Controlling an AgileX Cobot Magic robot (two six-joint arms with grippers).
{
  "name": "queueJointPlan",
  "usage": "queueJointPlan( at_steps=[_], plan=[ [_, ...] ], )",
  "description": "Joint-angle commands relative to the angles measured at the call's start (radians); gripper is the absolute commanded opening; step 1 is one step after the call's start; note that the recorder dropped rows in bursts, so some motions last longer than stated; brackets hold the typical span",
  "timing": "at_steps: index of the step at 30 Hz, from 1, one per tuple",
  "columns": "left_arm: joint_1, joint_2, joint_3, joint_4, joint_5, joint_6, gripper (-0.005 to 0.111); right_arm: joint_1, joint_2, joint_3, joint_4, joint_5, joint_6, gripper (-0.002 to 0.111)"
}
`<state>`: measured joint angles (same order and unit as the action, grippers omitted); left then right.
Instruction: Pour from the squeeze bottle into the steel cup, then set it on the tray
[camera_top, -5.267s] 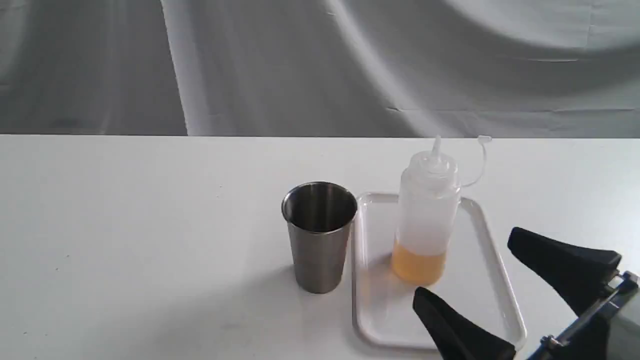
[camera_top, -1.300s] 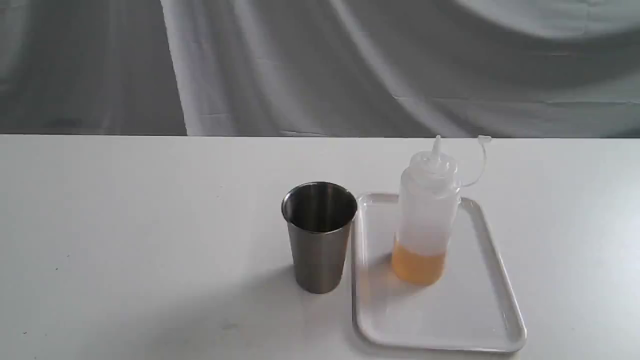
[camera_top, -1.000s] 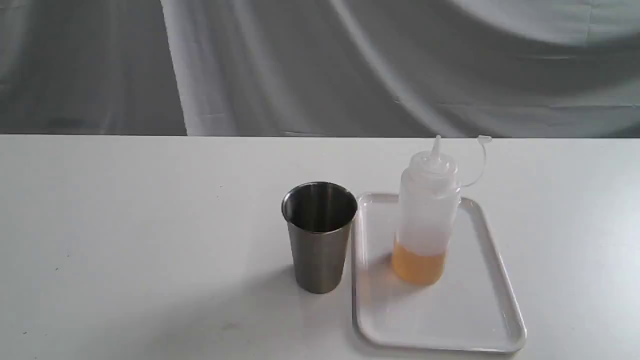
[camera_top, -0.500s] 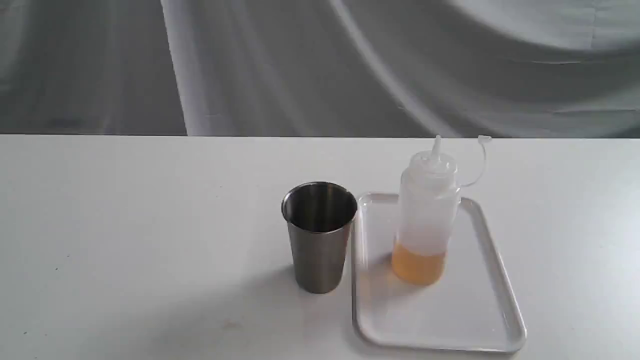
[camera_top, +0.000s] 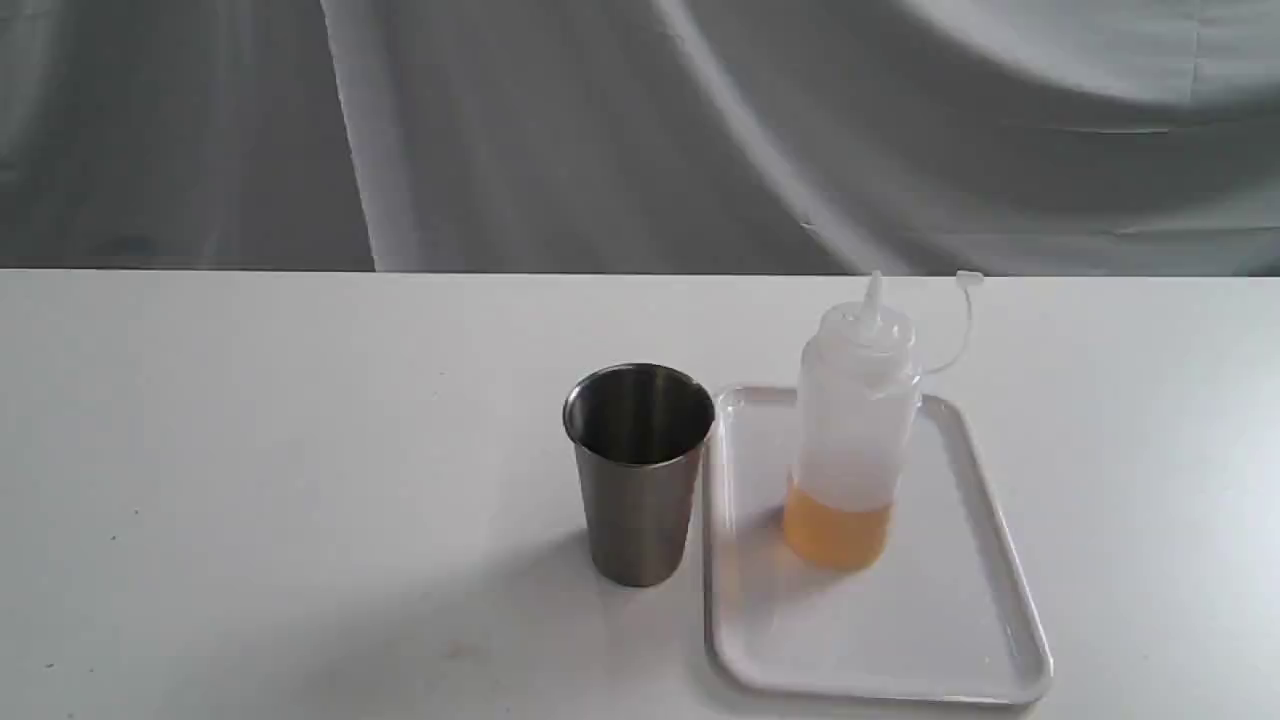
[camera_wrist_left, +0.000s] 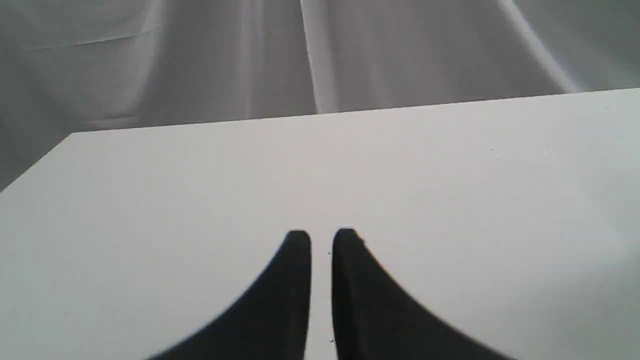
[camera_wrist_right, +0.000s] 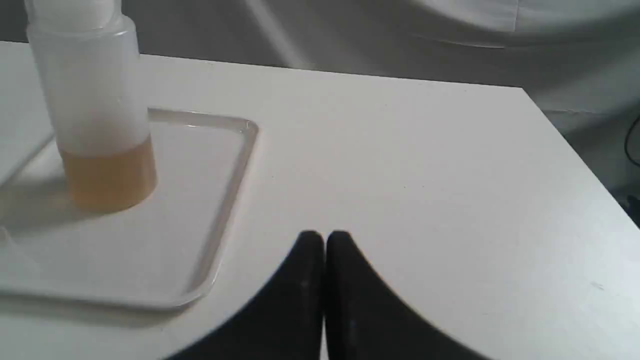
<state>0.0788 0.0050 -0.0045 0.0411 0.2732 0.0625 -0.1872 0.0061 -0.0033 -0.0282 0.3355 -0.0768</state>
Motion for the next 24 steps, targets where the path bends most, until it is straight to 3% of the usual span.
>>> queueJointPlan(
  at_steps=[1, 24],
  plan=[
    [-0.002, -0.005, 0.004, 0.002, -0.007, -0.002, 0.008, -0.006, -0.006, 0.003, 0.013, -0.003, -0.013, 0.000],
    [-0.002, -0.005, 0.004, 0.002, -0.007, -0.002, 0.008, -0.006, -0.006, 0.003, 0.001, -0.010, 0.028, 0.000]
  ],
)
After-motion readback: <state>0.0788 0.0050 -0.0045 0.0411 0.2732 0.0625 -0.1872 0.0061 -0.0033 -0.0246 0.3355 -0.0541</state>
